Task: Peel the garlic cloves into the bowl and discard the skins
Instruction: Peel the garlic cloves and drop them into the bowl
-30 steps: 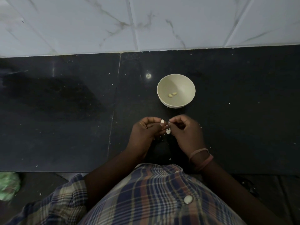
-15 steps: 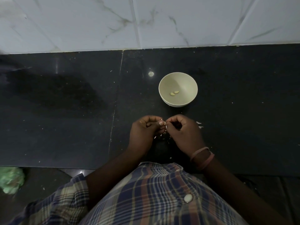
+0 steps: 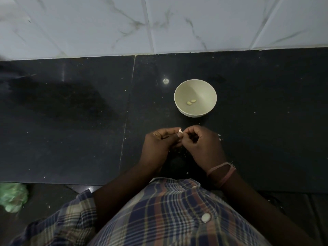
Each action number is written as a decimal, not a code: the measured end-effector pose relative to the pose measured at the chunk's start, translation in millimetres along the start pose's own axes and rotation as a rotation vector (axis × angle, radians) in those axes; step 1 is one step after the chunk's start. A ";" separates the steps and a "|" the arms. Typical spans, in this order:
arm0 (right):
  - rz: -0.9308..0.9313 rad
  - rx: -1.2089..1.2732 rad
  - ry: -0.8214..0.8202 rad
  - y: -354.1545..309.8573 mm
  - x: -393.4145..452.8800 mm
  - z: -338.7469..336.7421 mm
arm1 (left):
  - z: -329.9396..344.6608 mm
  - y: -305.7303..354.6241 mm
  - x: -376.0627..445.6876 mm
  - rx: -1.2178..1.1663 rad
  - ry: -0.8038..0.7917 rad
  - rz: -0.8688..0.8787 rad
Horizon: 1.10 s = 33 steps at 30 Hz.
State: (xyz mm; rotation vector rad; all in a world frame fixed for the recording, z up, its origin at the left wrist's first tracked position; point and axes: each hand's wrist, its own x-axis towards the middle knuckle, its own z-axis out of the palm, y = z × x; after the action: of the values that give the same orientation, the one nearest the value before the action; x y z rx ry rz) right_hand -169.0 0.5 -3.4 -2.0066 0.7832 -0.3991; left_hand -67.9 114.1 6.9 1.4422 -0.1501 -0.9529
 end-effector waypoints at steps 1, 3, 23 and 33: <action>-0.006 -0.002 0.000 0.1 0.3 -0.7 | -0.3 0.6 -0.5 -0.002 -0.012 -0.006; -0.017 -0.006 -0.004 0.4 1.4 -2.1 | -1.8 1.8 -2.2 0.005 -0.035 -0.012; 0.271 0.275 -0.112 3.6 -7.4 -3.6 | -1.3 -11.0 0.8 -0.156 -0.196 -0.208; 0.338 0.257 -0.011 6.3 -3.8 -4.5 | -0.4 -13.5 -5.5 -0.115 -0.181 -0.140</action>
State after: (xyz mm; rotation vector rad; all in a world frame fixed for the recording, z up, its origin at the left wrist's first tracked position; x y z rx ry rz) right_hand -176.7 -2.3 -6.3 -1.6017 0.9914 -0.2753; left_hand -77.4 120.0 -2.6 1.2722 -0.1265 -1.1885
